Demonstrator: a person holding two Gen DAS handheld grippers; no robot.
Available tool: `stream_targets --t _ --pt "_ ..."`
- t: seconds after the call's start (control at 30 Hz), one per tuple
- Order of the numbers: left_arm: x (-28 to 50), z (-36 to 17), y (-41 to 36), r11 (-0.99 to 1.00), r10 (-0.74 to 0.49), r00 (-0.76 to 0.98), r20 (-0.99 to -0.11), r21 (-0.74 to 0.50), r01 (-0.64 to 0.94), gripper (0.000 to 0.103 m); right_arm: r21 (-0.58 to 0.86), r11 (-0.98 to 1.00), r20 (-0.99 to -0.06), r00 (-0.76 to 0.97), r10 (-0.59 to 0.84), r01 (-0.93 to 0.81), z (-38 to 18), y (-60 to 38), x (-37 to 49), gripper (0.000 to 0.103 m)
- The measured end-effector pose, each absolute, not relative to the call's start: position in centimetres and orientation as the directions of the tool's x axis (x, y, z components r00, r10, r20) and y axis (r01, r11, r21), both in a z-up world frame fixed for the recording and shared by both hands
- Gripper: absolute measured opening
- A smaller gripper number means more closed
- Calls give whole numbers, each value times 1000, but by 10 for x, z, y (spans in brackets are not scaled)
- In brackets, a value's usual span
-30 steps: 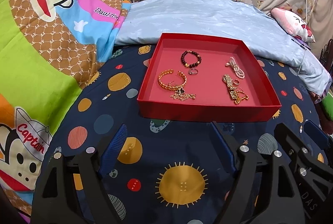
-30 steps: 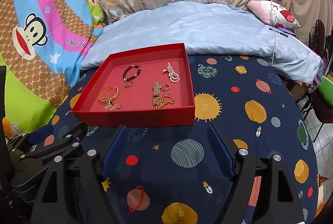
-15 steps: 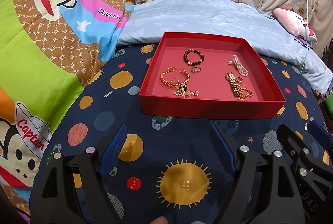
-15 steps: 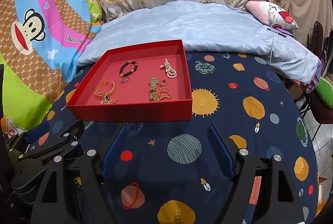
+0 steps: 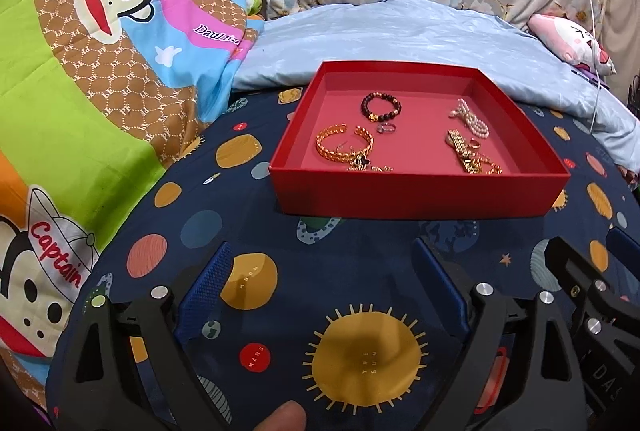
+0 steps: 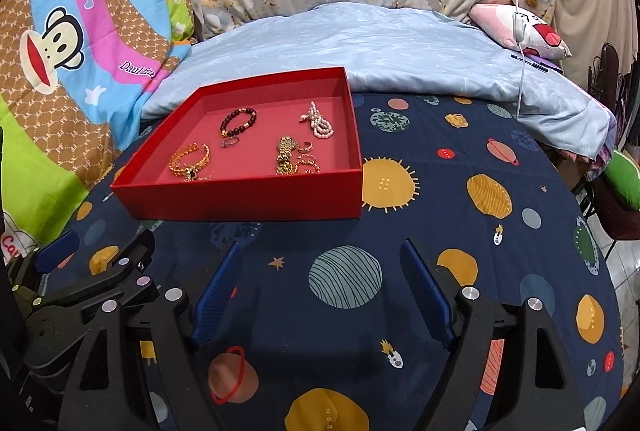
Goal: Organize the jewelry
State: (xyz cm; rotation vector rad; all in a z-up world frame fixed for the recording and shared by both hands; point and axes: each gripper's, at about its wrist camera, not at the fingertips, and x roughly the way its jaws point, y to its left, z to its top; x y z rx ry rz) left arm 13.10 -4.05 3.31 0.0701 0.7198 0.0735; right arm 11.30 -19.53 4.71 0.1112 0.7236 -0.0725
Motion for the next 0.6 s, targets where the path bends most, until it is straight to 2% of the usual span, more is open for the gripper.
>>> stream_targets --t 0.6 --pt "132 24 -39 994 108 750 -652 91 -64 89 89 990 -658 753 -22 107 34 -197 112 84"
